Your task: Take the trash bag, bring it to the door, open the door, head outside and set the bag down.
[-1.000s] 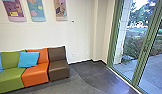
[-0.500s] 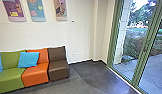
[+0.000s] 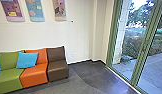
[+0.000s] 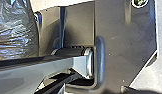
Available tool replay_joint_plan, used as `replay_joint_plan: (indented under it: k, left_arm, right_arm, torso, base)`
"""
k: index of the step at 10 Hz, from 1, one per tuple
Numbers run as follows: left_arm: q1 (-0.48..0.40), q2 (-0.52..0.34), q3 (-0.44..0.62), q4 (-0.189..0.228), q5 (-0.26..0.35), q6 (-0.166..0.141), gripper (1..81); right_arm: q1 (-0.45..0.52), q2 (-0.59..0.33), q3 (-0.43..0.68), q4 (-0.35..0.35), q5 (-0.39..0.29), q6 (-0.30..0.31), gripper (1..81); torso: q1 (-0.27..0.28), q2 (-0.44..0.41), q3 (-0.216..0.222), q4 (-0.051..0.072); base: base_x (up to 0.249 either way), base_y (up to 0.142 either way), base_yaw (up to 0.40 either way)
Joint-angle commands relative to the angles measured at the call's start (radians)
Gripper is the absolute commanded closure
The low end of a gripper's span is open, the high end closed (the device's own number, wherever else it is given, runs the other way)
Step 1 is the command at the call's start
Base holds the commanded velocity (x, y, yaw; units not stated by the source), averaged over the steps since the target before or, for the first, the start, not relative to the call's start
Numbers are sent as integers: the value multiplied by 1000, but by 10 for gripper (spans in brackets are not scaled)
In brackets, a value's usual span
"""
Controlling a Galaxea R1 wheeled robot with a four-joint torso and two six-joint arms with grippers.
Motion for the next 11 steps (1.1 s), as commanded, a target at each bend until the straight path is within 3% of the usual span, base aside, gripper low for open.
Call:
replay_joint_plan:
  k: [1,11]
  left_arm:
    - [-65,-7,-1,4,66,4,811]
    - [-65,-5,-2,4,64,4,811]
  right_arm:
    - [45,20,13,-12,-61,-6,10]
    - [47,25,15,-12,-58,-6,10]
  torso:
    - [0,0,0,0]
    - [0,0,0,0]
  base:
    - [0,0,-138]
    - [0,0,-159]
